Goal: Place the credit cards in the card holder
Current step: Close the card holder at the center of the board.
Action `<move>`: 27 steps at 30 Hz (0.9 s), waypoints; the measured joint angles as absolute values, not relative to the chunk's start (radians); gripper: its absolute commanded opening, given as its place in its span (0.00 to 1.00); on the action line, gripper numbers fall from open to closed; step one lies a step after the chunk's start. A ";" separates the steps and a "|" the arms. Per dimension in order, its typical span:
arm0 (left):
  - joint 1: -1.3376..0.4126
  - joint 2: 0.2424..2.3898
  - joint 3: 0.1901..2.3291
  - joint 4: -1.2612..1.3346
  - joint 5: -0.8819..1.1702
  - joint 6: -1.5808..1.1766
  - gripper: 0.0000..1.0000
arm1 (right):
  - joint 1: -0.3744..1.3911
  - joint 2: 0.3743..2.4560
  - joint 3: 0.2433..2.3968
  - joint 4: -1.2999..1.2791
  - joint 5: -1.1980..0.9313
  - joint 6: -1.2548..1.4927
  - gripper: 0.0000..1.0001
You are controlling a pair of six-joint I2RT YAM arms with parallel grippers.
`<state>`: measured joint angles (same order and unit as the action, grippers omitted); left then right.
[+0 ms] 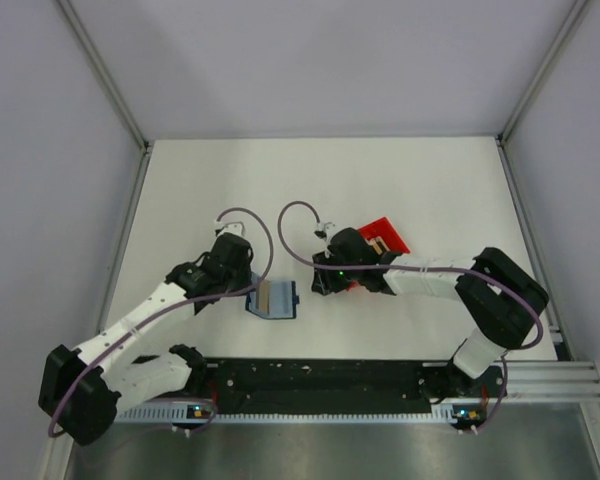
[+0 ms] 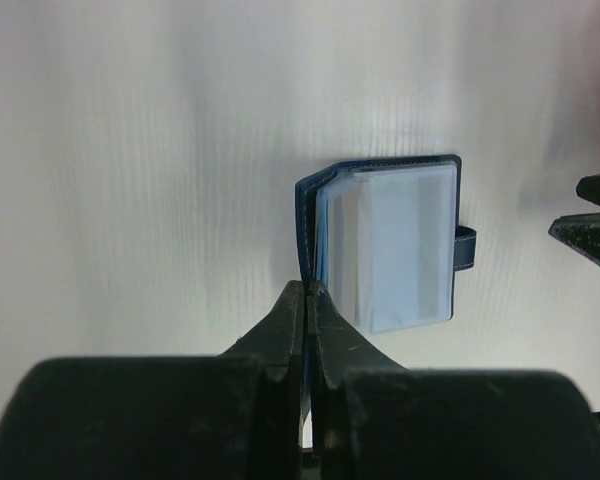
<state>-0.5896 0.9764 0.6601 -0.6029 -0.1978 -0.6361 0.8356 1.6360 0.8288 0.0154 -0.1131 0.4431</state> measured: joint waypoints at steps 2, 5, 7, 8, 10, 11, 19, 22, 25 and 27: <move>-0.590 1.032 0.710 -0.622 -0.186 -0.591 0.00 | 0.836 1.623 0.809 0.038 -0.160 0.410 0.40; -0.590 1.113 0.785 -0.640 -0.160 -0.527 0.00 | 0.836 1.621 0.802 0.075 -0.215 0.372 0.40; -0.589 1.167 0.833 -0.652 -0.125 -0.492 0.07 | 0.836 1.621 0.802 0.096 -0.244 0.358 0.40; -0.589 1.188 0.851 -0.656 -0.107 -0.478 0.11 | 0.836 1.621 0.802 0.100 -0.252 0.356 0.40; -0.589 1.230 0.878 -0.657 -0.060 -0.455 0.17 | 0.836 1.628 0.803 0.117 -0.274 0.357 0.40; -0.589 1.247 0.886 -0.657 -0.041 -0.452 0.17 | 0.836 1.632 0.803 0.125 -0.284 0.358 0.40; -0.589 1.314 0.894 -0.639 0.083 -0.446 0.24 | 0.836 1.641 0.773 0.195 -0.338 0.359 0.40; -0.589 1.314 0.890 -0.612 0.131 -0.451 0.24 | 0.836 1.641 0.751 0.213 -0.363 0.358 0.40; -0.589 1.314 0.867 -0.567 0.185 -0.469 0.24 | 0.836 1.647 0.731 0.221 -0.392 0.358 0.40; -0.589 1.314 0.844 -0.541 0.213 -0.481 0.24 | 0.836 1.657 0.727 0.226 -0.410 0.357 0.39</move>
<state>-0.5888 1.3136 0.8444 -0.5407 0.2131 -0.4812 0.8356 1.6569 0.7269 0.2256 -0.4103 0.3573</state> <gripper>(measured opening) 0.240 0.396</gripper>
